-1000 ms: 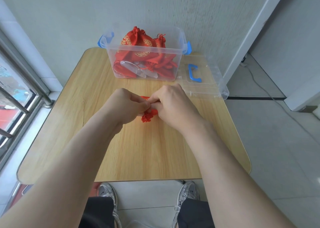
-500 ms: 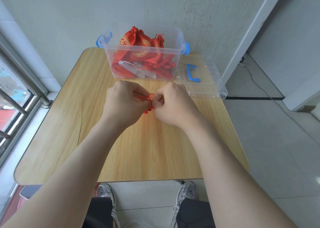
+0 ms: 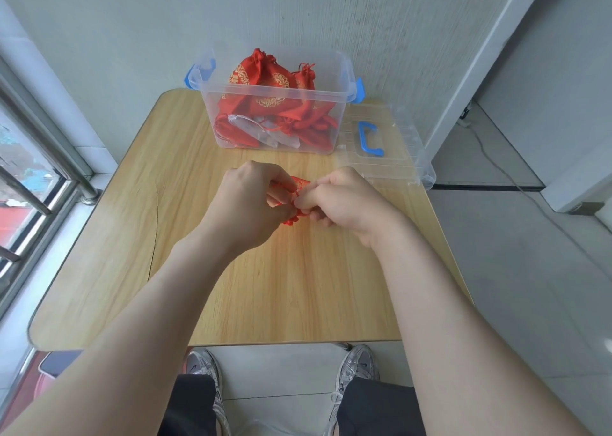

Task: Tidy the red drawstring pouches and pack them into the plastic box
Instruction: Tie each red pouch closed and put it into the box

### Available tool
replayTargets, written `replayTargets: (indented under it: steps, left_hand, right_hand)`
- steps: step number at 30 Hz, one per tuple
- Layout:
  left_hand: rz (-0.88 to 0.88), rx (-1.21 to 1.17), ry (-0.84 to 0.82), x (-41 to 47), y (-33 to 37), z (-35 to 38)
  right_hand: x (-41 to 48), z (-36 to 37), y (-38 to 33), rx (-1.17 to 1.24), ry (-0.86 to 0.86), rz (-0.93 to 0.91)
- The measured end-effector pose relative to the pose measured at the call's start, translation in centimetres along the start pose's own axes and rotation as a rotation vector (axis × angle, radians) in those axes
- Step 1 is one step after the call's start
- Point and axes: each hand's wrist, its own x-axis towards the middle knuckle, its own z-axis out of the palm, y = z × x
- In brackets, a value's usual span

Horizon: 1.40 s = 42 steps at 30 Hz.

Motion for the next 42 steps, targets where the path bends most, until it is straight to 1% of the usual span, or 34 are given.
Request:
replayTargets:
  steps: [4,8,10,12,14,16,19,21,23,27,31,33,35,39,42]
  left_hand:
    - [-0.017,-0.009,0.008,0.0,0.0,-0.1]
    - [-0.049,-0.072,0.014,-0.2,0.1,-0.6]
    - [-0.053,-0.071,0.04,-0.2,0.2,-0.6]
    - [-0.063,-0.084,0.096,-0.1,0.2,-0.4]
    - [-0.076,-0.091,0.155,0.0,0.1,-0.3]
    - [-0.08,-0.1,0.176,0.1,0.0,-0.2]
    - [-0.064,-0.103,0.157,0.2,0.0,-0.4]
    - [-0.045,-0.13,0.105,0.2,0.1,-0.6]
    - [-0.034,-0.152,0.07,0.1,0.1,-0.7]
    - [-0.015,-0.095,0.134,0.2,-0.1,-0.6]
    - [0.035,0.012,0.13,0.1,-0.2,-0.3]
    - [0.033,0.045,0.137,0.1,-0.1,0.1]
    - [-0.004,0.044,0.136,0.2,0.2,0.1]
    - [-0.167,-0.045,0.032,0.3,1.0,-0.4]
    - [-0.229,-0.062,0.029,0.3,0.7,-0.6]
  right_hand:
    - [0.2,-0.2,0.0,0.063,-0.078,0.084]
    - [0.1,-0.4,-0.1,0.101,-0.15,0.11]
    - [0.0,-0.4,-0.2,0.147,-0.17,0.12]
    - [0.2,-0.4,-0.1,0.246,-0.186,0.153]
    - [0.4,-0.4,-0.1,0.363,-0.194,0.199]
    - [0.5,-0.4,0.0,0.451,-0.189,0.234]
    - [0.7,-0.3,0.0,0.542,-0.163,0.264]
    - [1.0,-0.3,0.1,0.581,-0.131,0.272]
    - [1.1,-0.3,0.1,0.585,-0.105,0.275]
    - [1.0,-0.1,0.0,0.527,-0.089,0.268]
    - [1.0,0.1,0.0,0.491,-0.006,0.232]
    - [0.8,0.1,-0.2,0.446,0.014,0.196]
    - [0.5,0.2,-0.4,0.431,-0.003,0.168]
    - [0.3,0.3,-0.5,0.385,-0.013,0.119]
    - [0.4,0.4,-0.5,0.363,0.021,0.119]
